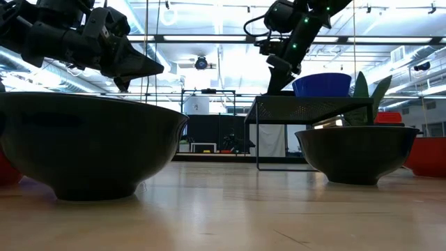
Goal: Pick & Place Mini bowls
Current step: Adjust the orange patterned bowl on the shelf, then adjust the blue bowl on the shelf, then put the right red patterned bowl on the shelf
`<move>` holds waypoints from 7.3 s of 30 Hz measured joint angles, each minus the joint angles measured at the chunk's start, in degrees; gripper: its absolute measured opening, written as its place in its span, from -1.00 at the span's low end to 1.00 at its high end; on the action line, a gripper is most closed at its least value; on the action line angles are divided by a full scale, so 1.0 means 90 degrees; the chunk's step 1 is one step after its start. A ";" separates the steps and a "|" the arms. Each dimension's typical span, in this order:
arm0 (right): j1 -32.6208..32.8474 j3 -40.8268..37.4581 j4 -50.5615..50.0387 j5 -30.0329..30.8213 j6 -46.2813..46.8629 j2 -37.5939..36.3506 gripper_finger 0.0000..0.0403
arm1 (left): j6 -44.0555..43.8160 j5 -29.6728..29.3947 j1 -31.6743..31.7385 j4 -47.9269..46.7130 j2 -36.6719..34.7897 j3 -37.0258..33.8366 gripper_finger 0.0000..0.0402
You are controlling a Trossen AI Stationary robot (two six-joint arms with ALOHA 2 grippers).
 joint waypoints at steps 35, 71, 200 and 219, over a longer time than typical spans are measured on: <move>-0.0293 -0.0169 0.1166 0.0023 -0.1044 0.0000 -0.97 | 0.0005 0.0000 0.0000 -0.0054 0.0000 0.0000 -0.95; -0.0346 -0.0656 0.1813 -0.0485 -0.1409 0.0079 -0.89 | -0.0001 0.0003 0.0000 -0.0051 0.0000 0.0000 -0.95; 0.0019 -0.2246 0.0609 -0.0792 0.0021 -0.3181 -0.32 | 0.0090 -0.0141 0.0012 0.0020 0.0000 -0.0002 -0.95; 0.6235 -0.2174 -0.0234 0.0395 0.4577 -0.2660 -0.70 | 0.0383 -0.0138 0.0012 0.0109 0.0000 -0.0002 -0.95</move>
